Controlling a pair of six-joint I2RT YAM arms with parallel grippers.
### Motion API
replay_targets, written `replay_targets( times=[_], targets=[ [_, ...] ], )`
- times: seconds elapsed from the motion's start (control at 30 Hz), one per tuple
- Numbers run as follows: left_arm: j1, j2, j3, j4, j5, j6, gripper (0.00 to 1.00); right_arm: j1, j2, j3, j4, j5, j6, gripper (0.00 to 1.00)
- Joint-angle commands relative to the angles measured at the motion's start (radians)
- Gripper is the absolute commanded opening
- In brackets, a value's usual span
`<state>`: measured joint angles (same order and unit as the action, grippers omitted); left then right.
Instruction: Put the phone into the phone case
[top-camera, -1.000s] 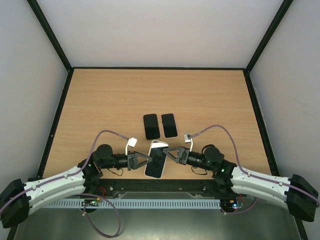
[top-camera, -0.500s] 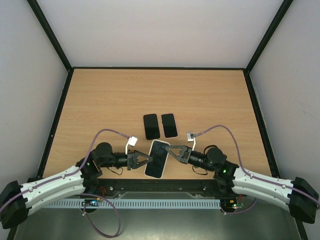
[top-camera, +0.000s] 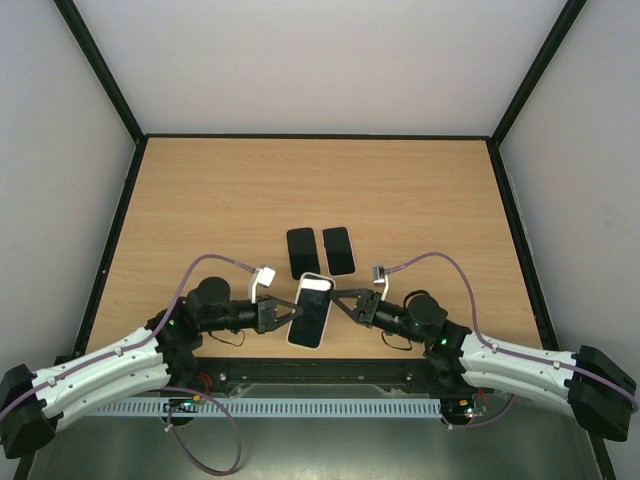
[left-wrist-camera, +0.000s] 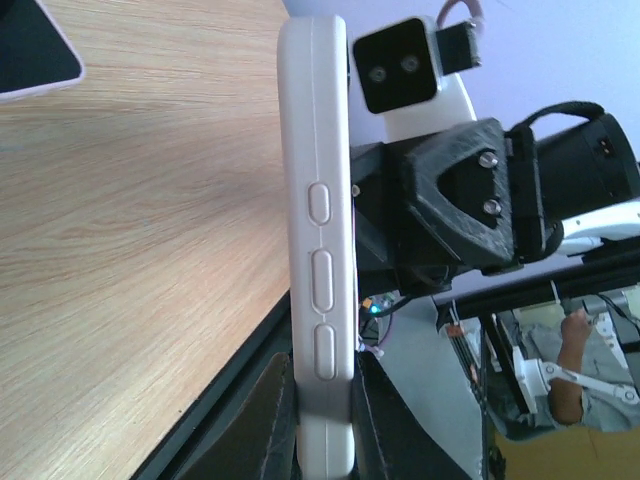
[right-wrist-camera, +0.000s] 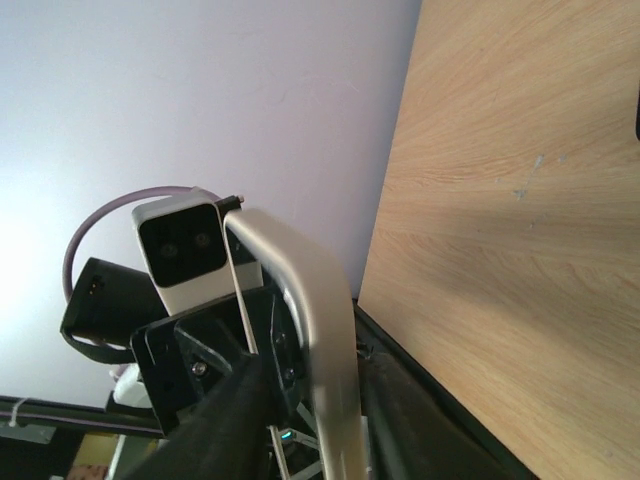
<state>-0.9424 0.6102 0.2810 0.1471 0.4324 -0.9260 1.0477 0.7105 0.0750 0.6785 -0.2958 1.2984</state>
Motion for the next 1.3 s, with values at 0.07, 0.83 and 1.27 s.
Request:
replay_targets(
  times=[0.07,0.83,1.27],
  targets=[
    [0.007,0.014,-0.008,0.141,0.01,-0.049,0.02,0.001,0.015,0.001,0.111,-0.008,0.019,0.32],
    [0.006,0.036,-0.062,0.354,0.137,-0.123,0.03,0.001,-0.055,0.101,-0.075,0.071,-0.1,0.46],
    [0.008,0.075,0.094,-0.123,-0.112,0.03,0.02,0.002,0.006,0.265,-0.358,0.147,-0.218,0.02]
  ],
)
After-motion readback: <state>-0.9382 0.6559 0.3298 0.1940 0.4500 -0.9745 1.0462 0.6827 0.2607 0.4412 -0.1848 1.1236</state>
